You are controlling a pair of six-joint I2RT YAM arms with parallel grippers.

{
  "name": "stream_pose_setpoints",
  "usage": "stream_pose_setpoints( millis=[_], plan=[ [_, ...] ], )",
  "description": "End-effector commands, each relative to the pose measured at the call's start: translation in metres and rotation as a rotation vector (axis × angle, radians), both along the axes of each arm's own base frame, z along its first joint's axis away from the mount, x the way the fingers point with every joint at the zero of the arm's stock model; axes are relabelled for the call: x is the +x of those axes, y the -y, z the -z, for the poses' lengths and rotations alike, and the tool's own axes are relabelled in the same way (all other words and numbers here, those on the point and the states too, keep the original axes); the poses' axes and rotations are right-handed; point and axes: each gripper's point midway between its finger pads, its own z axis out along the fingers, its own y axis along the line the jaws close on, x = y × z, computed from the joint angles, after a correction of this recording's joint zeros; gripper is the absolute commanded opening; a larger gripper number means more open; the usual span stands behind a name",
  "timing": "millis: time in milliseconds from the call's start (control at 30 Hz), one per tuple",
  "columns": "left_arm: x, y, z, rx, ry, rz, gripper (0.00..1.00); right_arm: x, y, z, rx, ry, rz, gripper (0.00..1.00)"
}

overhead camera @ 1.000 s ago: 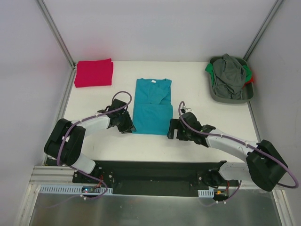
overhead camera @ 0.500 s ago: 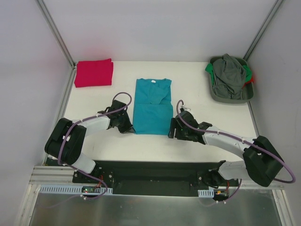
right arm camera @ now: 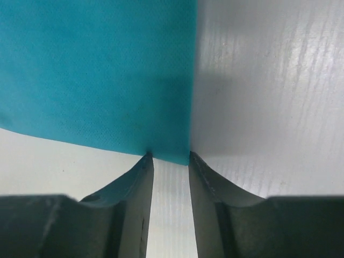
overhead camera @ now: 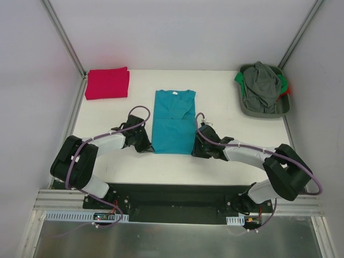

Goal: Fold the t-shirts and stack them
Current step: Grab one side of the 2/3 rectangular tshirt with both arms

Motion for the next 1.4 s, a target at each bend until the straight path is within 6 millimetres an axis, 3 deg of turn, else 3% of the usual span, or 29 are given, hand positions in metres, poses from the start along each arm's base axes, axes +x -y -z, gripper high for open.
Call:
stream_pose_setpoints(
  millis=[0,133,467,567,633,733,800,1000,1233,1367],
  plan=[
    [-0.027,-0.024,0.024,0.113,-0.095,-0.006,0.00,-0.002,-0.013,-0.003,0.040,-0.021,-0.017,0.33],
    [-0.024,-0.021,0.018,0.101,-0.075,0.014,0.00,0.000,-0.009,-0.003,0.020,-0.002,-0.009,0.21],
    [-0.028,-0.024,0.018,0.105,-0.066,0.015,0.00,0.003,-0.007,0.009,-0.024,-0.028,0.009,0.23],
    [-0.028,-0.024,0.018,0.107,-0.061,0.024,0.00,0.003,-0.005,0.008,-0.027,-0.023,0.012,0.18],
    [-0.030,-0.024,0.016,0.101,-0.053,0.034,0.00,0.003,-0.005,0.007,-0.029,-0.016,-0.007,0.01],
    [-0.033,-0.023,0.007,0.075,-0.019,0.059,0.00,-0.006,-0.015,-0.006,0.007,0.011,-0.090,0.00],
    [-0.040,-0.023,0.000,0.052,0.008,0.070,0.00,-0.021,-0.022,-0.018,0.047,0.021,-0.163,0.00],
    [-0.068,-0.036,-0.034,0.006,0.109,0.050,0.00,-0.094,-0.039,-0.054,0.279,-0.044,-0.383,0.00],
    [-0.090,-0.049,-0.096,-0.078,0.315,0.012,0.00,-0.172,-0.042,-0.111,0.512,-0.161,-0.591,0.00],
    [-0.099,-0.051,-0.124,-0.117,0.367,0.006,0.00,-0.205,-0.048,-0.148,0.630,-0.188,-0.718,0.00]
  ],
)
